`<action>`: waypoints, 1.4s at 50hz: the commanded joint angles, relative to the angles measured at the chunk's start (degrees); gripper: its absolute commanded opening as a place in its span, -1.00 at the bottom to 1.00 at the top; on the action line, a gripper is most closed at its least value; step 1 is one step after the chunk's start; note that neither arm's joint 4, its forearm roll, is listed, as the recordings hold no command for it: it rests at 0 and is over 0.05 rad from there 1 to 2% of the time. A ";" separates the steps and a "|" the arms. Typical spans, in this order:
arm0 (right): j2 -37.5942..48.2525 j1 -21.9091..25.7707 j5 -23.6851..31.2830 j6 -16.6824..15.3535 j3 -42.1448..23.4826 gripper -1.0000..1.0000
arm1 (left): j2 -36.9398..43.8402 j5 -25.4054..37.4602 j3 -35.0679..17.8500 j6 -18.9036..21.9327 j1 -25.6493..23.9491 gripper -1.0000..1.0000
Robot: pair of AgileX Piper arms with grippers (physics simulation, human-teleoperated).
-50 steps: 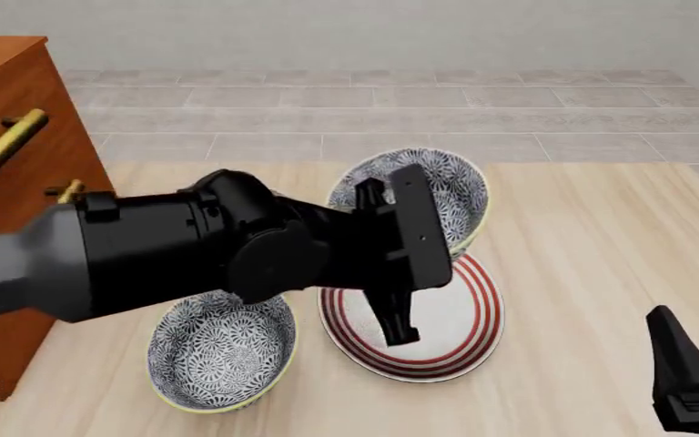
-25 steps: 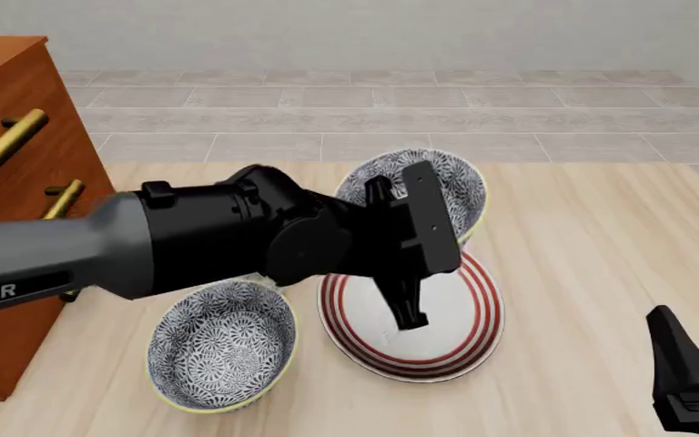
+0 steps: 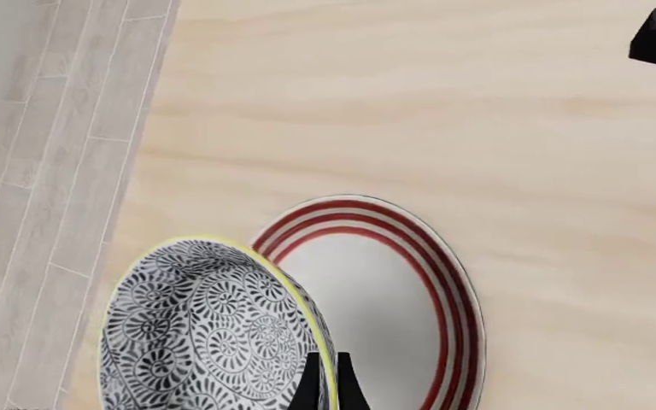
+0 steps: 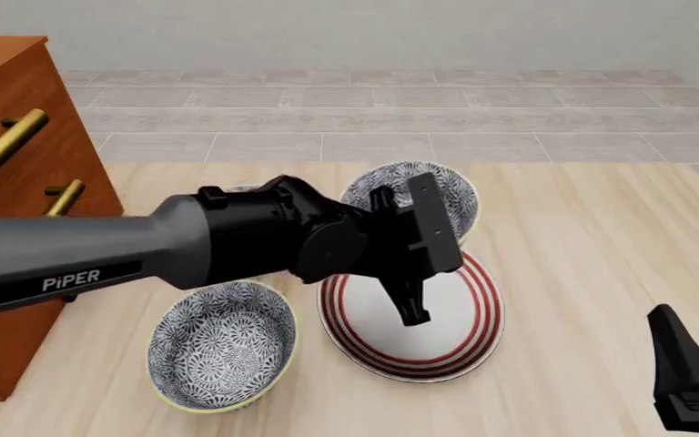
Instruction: Put the bowl at the front on the plate.
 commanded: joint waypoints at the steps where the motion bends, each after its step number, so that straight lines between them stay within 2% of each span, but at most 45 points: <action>1: 0.00 0.07 -0.14 0.10 0.11 1.00 | 1.52 0.13 -1.35 -1.23 -0.39 -1.00; 7: 0.00 0.14 -0.10 -0.09 0.10 1.00 | 1.17 0.66 -1.28 -3.06 -2.06 -1.00; 33: 0.00 0.37 0.08 -0.46 0.02 1.00 | 0.76 3.72 -1.11 -6.30 -4.24 -1.00; 51: 0.01 0.83 0.00 -0.81 0.23 1.00 | 0.89 4.01 1.15 -6.12 -5.52 -1.00; 70: 0.02 0.69 -0.16 -0.81 0.21 1.00 | 3.34 2.11 2.76 -4.41 -3.41 -1.00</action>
